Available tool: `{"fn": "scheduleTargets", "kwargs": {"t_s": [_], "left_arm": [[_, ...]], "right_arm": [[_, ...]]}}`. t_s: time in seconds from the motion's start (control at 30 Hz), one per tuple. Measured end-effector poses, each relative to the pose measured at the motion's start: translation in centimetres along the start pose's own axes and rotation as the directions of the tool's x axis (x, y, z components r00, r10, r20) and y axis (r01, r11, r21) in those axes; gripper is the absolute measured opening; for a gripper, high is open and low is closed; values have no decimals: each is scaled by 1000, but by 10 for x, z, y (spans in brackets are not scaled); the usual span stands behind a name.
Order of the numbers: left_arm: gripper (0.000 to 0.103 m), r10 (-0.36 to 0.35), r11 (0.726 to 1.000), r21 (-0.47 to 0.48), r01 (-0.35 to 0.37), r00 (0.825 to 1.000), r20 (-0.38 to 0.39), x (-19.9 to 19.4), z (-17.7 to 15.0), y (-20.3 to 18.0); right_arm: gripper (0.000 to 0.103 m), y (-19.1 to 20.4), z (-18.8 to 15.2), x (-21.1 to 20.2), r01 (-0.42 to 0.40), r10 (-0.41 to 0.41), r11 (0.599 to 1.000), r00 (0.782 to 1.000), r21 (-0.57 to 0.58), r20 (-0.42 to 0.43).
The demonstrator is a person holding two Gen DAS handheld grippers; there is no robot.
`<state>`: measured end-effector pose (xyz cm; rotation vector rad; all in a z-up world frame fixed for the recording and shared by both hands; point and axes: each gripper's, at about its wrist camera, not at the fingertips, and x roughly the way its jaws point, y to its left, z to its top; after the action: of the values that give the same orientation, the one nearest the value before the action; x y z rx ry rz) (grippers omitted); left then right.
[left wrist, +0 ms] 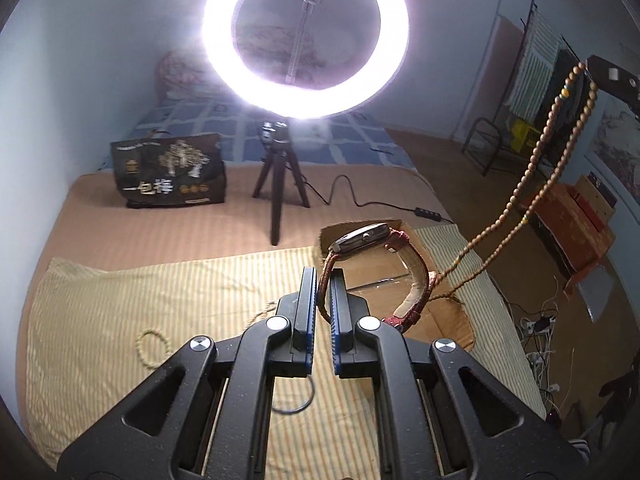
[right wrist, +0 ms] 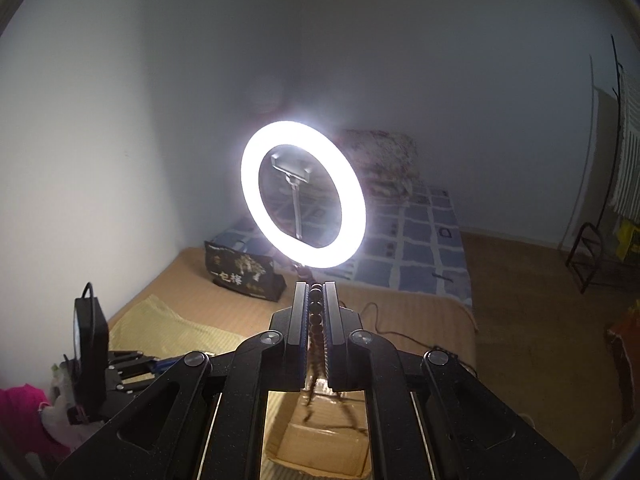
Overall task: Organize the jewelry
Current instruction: 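Lower the watch into the cardboard box and open the left tool while the right tool releases the beads there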
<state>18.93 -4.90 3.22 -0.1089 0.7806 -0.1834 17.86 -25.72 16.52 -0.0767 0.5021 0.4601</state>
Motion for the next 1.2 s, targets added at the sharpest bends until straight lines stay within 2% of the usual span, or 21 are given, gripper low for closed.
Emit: {"fn": "scheduleTargets", "kwargs": {"t_s": [0.3,0.57,0.87,1.2], "left_arm": [[4,-19,1000,15,20,995,-93,72,2,-24],[4,4,999,36,2,987,-158,133,-6,-33],[4,28,999,47,-19,978,-208,177,-9,-34],[5,15,999,39,-5,969,-245,198,-13,-35]], "right_arm": [[5,-31,-31,27,3,2,997,998,80,-61],[5,-39,-67,51,-10,27,993,989,120,-142],[5,-50,-115,87,-12,52,987,967,158,-251],[5,-52,-158,130,-6,70,985,929,173,-363]]}}
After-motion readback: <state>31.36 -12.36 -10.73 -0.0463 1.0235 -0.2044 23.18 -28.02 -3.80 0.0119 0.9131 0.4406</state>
